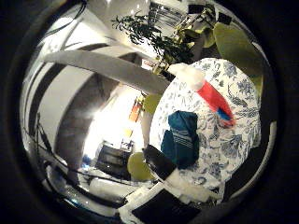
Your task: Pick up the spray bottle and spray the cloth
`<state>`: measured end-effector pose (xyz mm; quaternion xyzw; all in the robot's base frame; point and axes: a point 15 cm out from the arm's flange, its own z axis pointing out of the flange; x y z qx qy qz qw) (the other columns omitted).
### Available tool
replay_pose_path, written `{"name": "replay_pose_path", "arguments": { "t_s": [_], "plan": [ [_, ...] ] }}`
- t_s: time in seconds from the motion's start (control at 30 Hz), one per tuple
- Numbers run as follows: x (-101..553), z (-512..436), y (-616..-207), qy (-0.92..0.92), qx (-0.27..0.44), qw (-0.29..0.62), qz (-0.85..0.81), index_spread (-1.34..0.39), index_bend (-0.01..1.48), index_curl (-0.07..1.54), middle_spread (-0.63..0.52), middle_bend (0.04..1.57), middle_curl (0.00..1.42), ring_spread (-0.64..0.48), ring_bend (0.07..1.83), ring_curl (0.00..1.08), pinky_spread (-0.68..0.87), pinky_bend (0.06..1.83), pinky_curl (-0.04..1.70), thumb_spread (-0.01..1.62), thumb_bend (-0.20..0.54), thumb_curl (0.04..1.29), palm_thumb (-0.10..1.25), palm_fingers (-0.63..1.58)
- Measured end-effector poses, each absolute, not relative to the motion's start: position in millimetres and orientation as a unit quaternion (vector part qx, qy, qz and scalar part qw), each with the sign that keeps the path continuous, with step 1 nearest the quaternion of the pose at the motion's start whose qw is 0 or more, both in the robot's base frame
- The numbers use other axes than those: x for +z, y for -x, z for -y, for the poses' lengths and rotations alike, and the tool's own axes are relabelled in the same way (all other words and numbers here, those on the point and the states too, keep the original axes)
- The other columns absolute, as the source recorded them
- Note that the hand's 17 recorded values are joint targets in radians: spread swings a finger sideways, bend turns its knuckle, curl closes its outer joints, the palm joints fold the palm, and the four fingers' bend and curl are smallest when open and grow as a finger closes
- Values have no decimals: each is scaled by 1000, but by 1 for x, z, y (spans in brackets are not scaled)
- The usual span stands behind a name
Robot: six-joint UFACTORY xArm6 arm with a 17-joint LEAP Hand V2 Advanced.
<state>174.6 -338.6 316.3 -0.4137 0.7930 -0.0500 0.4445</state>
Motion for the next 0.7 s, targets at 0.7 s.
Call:
{"name": "replay_pose_path", "arguments": {
  "t_s": [0.7],
  "plan": [
    [220,340,-176,342,-14,556,-758,-140,154,286,185,323,341,227,485,248,392,604,193,980,-27,301,495,100]
  ]
}}
